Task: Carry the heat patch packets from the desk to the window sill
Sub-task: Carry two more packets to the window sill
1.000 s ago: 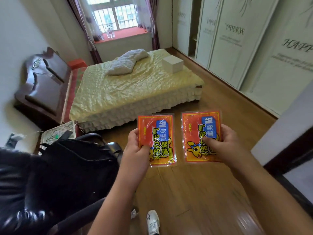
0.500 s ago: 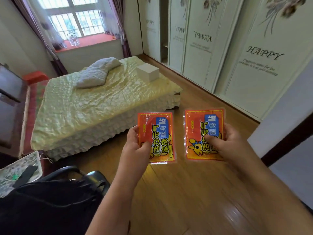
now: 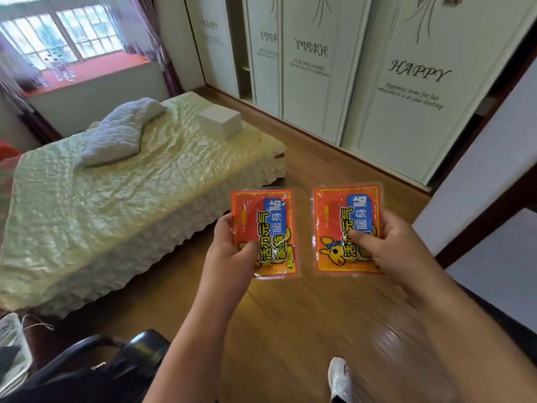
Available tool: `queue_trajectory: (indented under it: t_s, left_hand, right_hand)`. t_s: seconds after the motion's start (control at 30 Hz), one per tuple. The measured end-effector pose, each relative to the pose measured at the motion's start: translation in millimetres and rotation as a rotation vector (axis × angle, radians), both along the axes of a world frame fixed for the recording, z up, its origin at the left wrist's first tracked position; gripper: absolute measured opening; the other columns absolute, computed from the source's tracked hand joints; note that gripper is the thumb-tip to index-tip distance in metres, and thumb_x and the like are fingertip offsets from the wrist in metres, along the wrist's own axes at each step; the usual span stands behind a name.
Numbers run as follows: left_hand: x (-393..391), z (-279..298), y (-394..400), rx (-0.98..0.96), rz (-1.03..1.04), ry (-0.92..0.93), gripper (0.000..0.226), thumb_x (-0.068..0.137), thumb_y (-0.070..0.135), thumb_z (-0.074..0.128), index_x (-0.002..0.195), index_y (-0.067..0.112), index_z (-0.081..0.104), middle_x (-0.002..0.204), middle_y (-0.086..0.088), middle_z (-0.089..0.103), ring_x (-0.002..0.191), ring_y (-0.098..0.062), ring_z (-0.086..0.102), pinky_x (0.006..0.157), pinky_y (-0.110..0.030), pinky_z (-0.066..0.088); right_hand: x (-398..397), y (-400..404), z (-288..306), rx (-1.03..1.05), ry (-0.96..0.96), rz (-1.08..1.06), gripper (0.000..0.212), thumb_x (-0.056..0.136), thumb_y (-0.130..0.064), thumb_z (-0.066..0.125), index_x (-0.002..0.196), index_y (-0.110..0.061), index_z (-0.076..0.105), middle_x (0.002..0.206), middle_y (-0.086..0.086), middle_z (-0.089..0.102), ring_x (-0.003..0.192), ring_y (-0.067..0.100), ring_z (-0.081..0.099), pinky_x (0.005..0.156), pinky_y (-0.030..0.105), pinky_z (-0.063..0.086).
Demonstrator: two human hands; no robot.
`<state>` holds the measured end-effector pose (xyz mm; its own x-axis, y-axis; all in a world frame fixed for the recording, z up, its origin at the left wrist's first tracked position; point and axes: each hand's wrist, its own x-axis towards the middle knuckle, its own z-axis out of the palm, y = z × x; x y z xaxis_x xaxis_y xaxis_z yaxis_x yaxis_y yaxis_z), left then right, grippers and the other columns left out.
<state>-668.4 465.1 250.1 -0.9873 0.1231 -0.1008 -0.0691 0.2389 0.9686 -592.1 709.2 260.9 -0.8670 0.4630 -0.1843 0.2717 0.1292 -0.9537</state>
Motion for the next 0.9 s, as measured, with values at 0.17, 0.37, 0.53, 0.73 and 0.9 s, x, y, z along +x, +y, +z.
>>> queue_trajectory:
  t_s: [0.17,0.37,0.53,0.73,0.9]
  left_hand:
    - [-39.3,-0.4,37.2,0.005,-0.017,-0.016,0.045,0.093,0.009,0.061,0.112,0.049,0.054,0.101,0.015,0.077,0.092,-0.011,0.075,0.086,-0.047,0.061]
    - [-93.3,15.0,99.2,-0.048,0.032,0.019,0.045,0.088,0.012,0.064,0.105,0.053,0.055,0.093,0.011,0.076,0.088,-0.022,0.074,0.085,-0.055,0.060]
    - [-140.4,25.5,156.5,-0.043,0.072,0.046,0.039,0.078,0.025,0.062,0.109,0.048,0.058,0.094,0.002,0.076,0.088,-0.026,0.075,0.082,-0.062,0.059]
    - [-173.9,16.5,212.4,-0.024,0.060,0.041,0.039,0.081,0.026,0.063,0.112,0.048,0.056,0.096,0.009,0.075,0.089,-0.017,0.075,0.084,-0.056,0.060]
    - [-205.7,9.3,247.7,0.001,0.032,0.029,0.040,0.091,0.010,0.064,0.118,0.039,0.057,0.093,0.015,0.075,0.083,-0.009,0.075,0.075,-0.041,0.059]
  right_hand:
    - [-40.4,35.3,-5.6,-0.030,0.011,0.008,0.029,0.096,-0.013,0.072,0.120,-0.029,0.064,0.100,-0.008,0.078,0.073,0.000,0.076,0.055,0.012,0.055]
    - [-105.4,96.4,0.0,-0.065,0.011,-0.005,0.030,0.095,-0.015,0.074,0.120,-0.030,0.065,0.105,-0.002,0.080,0.091,0.017,0.078,0.087,0.045,0.062]
    - [-157.0,152.4,3.7,-0.080,0.026,0.020,0.025,0.094,-0.019,0.075,0.109,-0.037,0.066,0.098,-0.010,0.081,0.089,0.014,0.079,0.087,0.044,0.062]
    - [-193.3,210.0,4.3,-0.056,0.018,0.019,0.031,0.095,-0.021,0.075,0.122,-0.033,0.067,0.105,-0.006,0.081,0.094,0.016,0.078,0.091,0.050,0.061]
    - [-215.2,246.3,5.5,-0.045,-0.008,-0.004,0.034,0.095,-0.025,0.075,0.126,-0.034,0.066,0.107,-0.005,0.081,0.095,0.018,0.079,0.092,0.053,0.061]
